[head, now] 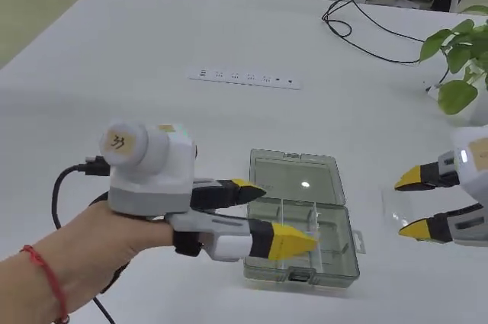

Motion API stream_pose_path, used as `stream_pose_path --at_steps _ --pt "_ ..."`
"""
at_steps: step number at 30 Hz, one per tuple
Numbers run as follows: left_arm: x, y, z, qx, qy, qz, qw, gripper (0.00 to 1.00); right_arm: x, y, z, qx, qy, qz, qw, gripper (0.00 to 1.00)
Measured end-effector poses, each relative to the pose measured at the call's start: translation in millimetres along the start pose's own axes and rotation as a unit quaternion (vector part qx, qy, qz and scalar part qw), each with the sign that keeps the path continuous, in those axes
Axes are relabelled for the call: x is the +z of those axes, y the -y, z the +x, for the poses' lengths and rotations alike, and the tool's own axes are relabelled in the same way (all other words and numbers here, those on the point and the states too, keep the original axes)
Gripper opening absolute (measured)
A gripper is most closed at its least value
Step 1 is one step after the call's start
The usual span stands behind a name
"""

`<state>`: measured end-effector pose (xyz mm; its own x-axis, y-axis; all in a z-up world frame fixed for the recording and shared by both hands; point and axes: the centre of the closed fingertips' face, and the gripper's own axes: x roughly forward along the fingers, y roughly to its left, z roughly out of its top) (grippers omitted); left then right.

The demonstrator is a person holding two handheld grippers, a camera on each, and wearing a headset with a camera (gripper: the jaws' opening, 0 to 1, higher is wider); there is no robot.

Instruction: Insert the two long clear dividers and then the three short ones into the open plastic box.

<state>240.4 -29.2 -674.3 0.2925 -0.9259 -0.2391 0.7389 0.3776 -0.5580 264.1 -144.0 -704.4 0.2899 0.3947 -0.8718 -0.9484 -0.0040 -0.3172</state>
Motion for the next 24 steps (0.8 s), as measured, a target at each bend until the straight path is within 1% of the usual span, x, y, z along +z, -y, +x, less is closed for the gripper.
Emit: stream_pose_path --at_steps 1,2,3,4,5,7,8,9,11,13,14,16,19,21,22,24 --pt "2.6 2.0 3.3 -0.004 0.004 -0.019 0.9998 0.66 7.2 -1.5 -2.2 -0.002 0.000 -0.007 1.0000 0.33" --pt "3.5 3.6 4.7 -0.008 0.005 -0.025 0.9996 0.65 9.3 -1.9 -2.7 -0.002 0.000 -0.010 0.9999 0.33" --pt "4.3 6.1 8.2 -0.014 0.005 -0.041 0.9991 0.64 15.9 -3.4 -4.2 -0.003 0.002 -0.013 0.9999 0.33" --pt "5.0 6.8 10.7 -0.014 0.006 -0.054 0.9984 0.61 20.8 -4.5 -5.3 -0.003 0.004 -0.013 0.9999 0.33" --pt "6.6 8.2 14.8 -0.016 0.009 -0.060 0.9980 0.60 27.2 -5.5 -6.7 -0.003 0.005 -0.013 0.9999 0.33" --pt "5.8 10.0 19.9 -0.016 0.008 -0.067 0.9976 0.58 34.2 -6.6 -8.1 -0.004 0.007 -0.014 0.9999 0.33" --pt "6.3 12.1 23.5 -0.021 0.008 -0.071 0.9972 0.58 39.0 -7.2 -9.2 -0.006 0.008 -0.017 0.9998 0.33" --pt "5.0 13.2 26.6 -0.022 0.005 -0.084 0.9962 0.56 42.8 -8.1 -10.0 -0.006 0.008 -0.018 0.9998 0.33" --pt "4.4 15.7 31.2 -0.025 0.008 -0.101 0.9945 0.51 47.4 -9.6 -10.6 -0.005 0.009 -0.021 0.9997 0.33" --pt "3.4 16.8 35.5 -0.028 0.009 -0.122 0.9921 0.47 53.2 -11.0 -11.5 -0.005 0.010 -0.021 0.9997 0.33" --pt "4.6 16.9 37.9 -0.028 0.015 -0.131 0.9909 0.46 56.4 -12.3 -11.9 -0.004 0.012 -0.021 0.9997 0.33" --pt "4.3 19.5 41.4 -0.033 0.017 -0.149 0.9881 0.42 60.8 -13.2 -12.7 -0.006 0.013 -0.021 0.9997 0.33" --pt "2.4 19.0 45.7 -0.028 0.018 -0.161 0.9864 0.38 65.4 -15.4 -12.7 -0.006 0.013 -0.026 0.9996 0.33" --pt "2.5 18.1 47.4 -0.026 0.022 -0.175 0.9839 0.35 69.3 -16.9 -13.4 -0.005 0.016 -0.023 0.9996 0.33" --pt "1.8 19.1 47.7 -0.028 0.021 -0.181 0.9829 0.32 71.1 -17.6 -13.6 -0.004 0.018 -0.021 0.9996 0.33" --pt "1.6 19.7 48.8 -0.029 0.022 -0.183 0.9824 0.28 74.0 -19.3 -14.2 -0.003 0.021 -0.021 0.9996 0.33"
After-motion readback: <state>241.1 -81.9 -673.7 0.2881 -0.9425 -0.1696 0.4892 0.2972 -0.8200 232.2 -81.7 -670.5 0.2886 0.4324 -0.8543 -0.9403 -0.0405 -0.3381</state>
